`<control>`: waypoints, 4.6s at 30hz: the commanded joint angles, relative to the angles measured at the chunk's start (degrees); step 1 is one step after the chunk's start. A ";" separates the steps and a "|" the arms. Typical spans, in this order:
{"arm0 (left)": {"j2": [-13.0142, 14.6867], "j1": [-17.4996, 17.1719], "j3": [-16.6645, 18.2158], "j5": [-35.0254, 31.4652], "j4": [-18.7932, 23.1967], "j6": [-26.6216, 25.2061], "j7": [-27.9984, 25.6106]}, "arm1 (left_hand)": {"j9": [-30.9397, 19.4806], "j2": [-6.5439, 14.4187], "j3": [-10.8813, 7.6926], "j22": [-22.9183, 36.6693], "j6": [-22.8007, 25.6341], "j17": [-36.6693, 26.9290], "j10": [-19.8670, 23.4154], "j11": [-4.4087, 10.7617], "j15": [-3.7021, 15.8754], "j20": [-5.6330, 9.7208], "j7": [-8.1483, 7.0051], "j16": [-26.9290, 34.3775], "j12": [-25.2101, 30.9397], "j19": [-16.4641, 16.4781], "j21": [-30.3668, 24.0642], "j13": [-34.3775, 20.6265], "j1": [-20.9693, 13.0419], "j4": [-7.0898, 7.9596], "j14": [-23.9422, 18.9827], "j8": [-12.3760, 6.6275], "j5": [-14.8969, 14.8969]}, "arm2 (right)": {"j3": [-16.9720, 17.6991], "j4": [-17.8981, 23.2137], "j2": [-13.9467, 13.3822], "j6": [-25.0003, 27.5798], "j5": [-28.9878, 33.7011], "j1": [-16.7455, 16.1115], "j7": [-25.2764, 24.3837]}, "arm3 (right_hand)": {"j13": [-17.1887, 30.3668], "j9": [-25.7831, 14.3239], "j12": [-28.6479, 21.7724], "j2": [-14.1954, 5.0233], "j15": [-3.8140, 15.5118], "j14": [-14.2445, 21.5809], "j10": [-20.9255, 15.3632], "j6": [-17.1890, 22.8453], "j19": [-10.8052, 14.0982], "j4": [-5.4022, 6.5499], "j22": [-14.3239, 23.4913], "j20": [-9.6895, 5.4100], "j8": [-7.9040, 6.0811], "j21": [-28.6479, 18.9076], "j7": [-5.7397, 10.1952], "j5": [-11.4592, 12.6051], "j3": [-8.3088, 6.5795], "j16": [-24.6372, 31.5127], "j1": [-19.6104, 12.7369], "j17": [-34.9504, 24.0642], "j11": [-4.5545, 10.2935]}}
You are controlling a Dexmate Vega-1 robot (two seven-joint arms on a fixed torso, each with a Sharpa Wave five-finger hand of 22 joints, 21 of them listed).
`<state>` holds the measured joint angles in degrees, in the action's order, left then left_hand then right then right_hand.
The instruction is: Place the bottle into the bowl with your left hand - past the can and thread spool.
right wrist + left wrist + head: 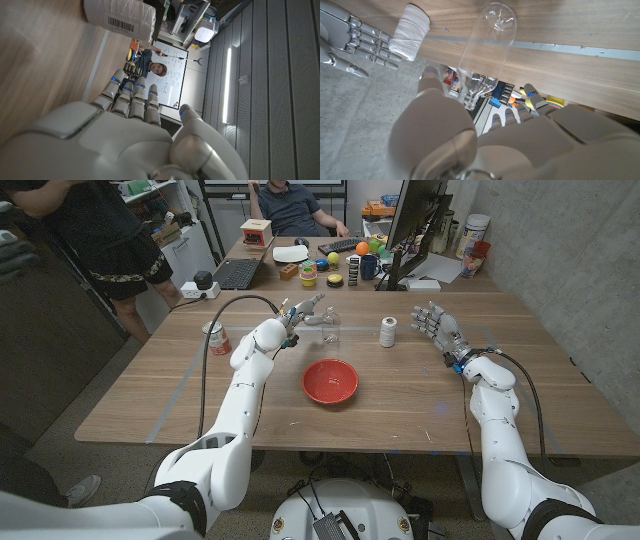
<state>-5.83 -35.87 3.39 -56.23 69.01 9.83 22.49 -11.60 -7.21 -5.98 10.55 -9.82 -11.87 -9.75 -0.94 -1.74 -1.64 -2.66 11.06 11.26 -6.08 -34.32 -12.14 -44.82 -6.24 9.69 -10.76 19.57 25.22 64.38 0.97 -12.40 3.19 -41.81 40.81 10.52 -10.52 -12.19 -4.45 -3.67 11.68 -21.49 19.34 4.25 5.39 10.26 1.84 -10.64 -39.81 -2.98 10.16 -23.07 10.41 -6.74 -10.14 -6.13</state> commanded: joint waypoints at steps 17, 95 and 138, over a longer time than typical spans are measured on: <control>-1.30 2.75 -3.84 -2.07 -6.24 -1.29 -3.52 | -0.18 0.69 0.67 0.11 -12.47 -0.04 -6.39 -0.16 -0.06 0.08 0.46 0.82 0.87 1.61 -0.04 -0.11 -1.07 -0.21 0.79 -0.84 0.71 | 1.15 -1.14 -1.73 0.05 -0.87 0.37 2.19 | 0.33 -0.27 -0.31 0.17 -0.24 0.21 -0.29 -0.29 0.29 -0.05 0.16 0.07 -0.28 0.66 -0.22 0.43 0.54 0.24 0.74 -0.16 0.04; -2.74 -1.47 -3.57 -3.59 1.48 -4.67 -8.30 | 1.05 9.44 7.20 0.03 55.65 1.04 62.50 13.00 14.83 8.23 -1.10 3.53 4.20 38.00 -4.22 1.01 -22.43 -0.40 -67.92 -9.63 0.78 | 0.89 0.35 -2.25 -0.12 -0.61 -0.04 3.07 | 0.34 -0.26 -0.31 0.25 -0.32 0.37 -0.22 -0.70 0.91 0.24 0.18 0.04 -0.30 1.85 -0.48 0.65 1.21 0.23 1.72 -0.13 -0.15; -3.44 -5.64 -2.78 -3.02 11.74 -1.21 -5.28 | 0.96 10.74 7.04 0.21 56.46 0.13 63.70 12.93 14.88 8.48 -1.58 2.66 2.00 37.69 -4.14 0.70 -24.90 -0.70 -68.61 -7.43 -0.15 | -0.20 6.26 -1.53 1.53 -0.84 -3.04 2.65 | 0.34 -0.25 -0.27 0.37 -0.40 0.28 -0.06 -0.80 1.03 0.23 0.20 0.05 -0.34 2.56 -0.66 0.71 1.49 0.18 1.97 -0.09 -0.19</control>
<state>-9.15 -40.58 0.28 -59.91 78.34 6.94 15.89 -10.55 -4.00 1.07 10.54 45.98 -11.68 48.89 7.37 2.37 2.96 -4.21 13.74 13.46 31.51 -38.32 -11.35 -61.81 -6.53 -53.19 -18.35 19.45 25.50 68.21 -0.80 -11.52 2.35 -43.74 43.70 10.52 -10.52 -12.19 -4.24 -3.77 11.78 -21.49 18.73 4.75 5.54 10.26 1.74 -10.64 -37.48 -3.58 10.60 -21.82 10.41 -5.00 -10.15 -6.13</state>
